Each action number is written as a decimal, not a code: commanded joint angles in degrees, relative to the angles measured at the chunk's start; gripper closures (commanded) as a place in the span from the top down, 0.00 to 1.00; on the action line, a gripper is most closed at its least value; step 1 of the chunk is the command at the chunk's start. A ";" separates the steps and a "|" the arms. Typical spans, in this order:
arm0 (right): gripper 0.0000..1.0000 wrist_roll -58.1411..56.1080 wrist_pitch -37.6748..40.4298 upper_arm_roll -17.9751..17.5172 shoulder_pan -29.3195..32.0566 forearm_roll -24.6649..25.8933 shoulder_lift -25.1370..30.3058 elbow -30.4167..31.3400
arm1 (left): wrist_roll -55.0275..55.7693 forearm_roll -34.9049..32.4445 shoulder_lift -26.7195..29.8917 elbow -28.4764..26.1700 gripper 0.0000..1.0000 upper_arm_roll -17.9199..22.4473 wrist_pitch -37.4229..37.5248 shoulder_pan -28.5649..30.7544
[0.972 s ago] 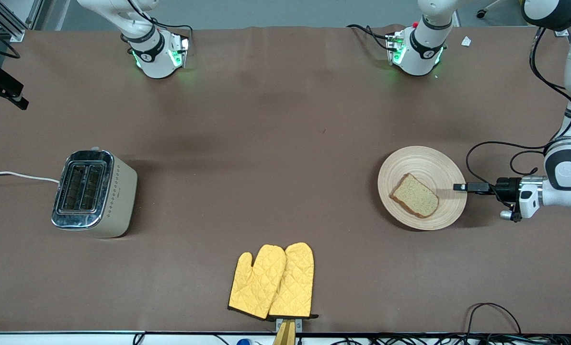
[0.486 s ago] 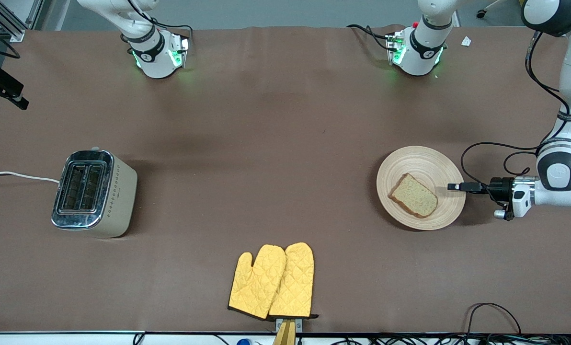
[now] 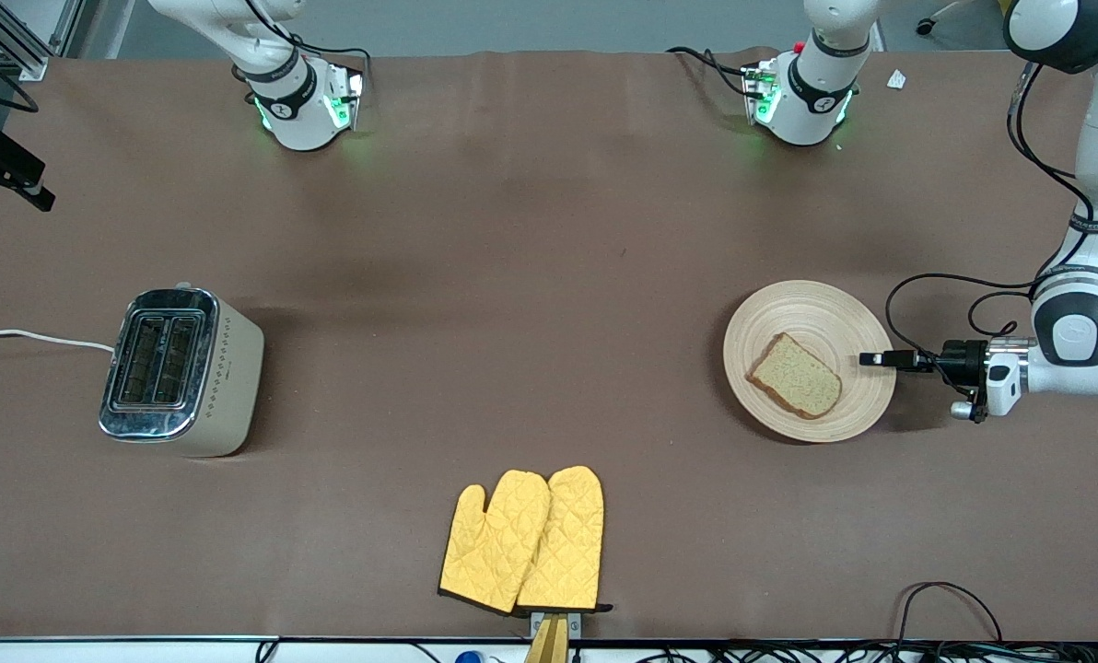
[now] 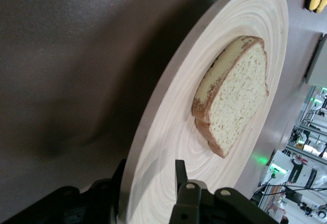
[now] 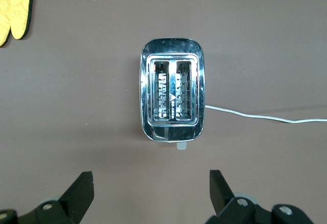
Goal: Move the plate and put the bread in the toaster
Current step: 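Lower the left gripper to the wooden plate rim and grip it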
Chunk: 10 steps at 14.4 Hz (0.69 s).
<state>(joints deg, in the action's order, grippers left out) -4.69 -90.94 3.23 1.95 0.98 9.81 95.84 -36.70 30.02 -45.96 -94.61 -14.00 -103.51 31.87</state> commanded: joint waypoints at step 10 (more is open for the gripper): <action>1.00 -0.76 -0.65 -0.94 -1.16 -0.71 0.74 0.93 | -3.12 7.24 -1.23 1.89 0.00 -0.24 10.34 2.23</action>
<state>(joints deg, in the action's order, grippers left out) -5.00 -91.35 2.51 1.27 0.93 9.81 95.84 -40.73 34.82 -46.91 -94.03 -14.01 -97.04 33.39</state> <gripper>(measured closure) 0.000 0.877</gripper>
